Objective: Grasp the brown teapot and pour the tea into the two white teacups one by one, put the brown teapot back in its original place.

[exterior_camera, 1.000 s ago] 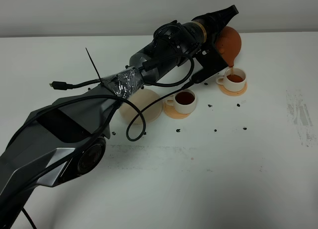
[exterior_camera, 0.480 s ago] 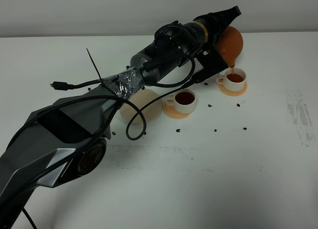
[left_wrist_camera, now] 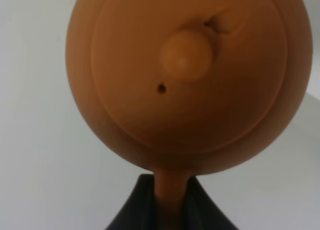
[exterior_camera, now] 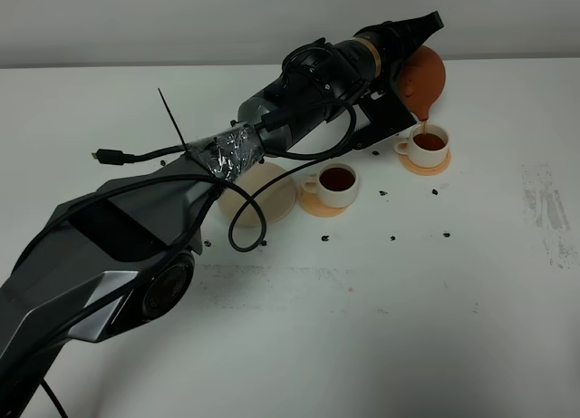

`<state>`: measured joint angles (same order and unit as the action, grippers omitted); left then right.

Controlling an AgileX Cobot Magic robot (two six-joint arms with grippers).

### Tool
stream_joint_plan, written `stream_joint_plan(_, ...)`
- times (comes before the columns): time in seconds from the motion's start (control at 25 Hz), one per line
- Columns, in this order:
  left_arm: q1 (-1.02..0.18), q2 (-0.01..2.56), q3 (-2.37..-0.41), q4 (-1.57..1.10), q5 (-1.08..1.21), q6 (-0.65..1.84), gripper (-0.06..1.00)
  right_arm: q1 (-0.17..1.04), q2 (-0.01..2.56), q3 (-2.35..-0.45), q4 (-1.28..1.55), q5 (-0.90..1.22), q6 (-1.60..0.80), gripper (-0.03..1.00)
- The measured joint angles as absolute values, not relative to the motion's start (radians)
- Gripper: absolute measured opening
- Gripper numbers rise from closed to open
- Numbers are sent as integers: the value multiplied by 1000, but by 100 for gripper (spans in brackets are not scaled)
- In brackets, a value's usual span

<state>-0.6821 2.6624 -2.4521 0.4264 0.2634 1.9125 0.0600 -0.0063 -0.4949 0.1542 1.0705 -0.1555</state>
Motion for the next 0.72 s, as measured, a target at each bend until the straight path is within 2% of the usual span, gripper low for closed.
stream_joint_plan(0.72,-694,2662,-2452,448,248,1917,11,60,-6,-495,153,1070,-156,43)
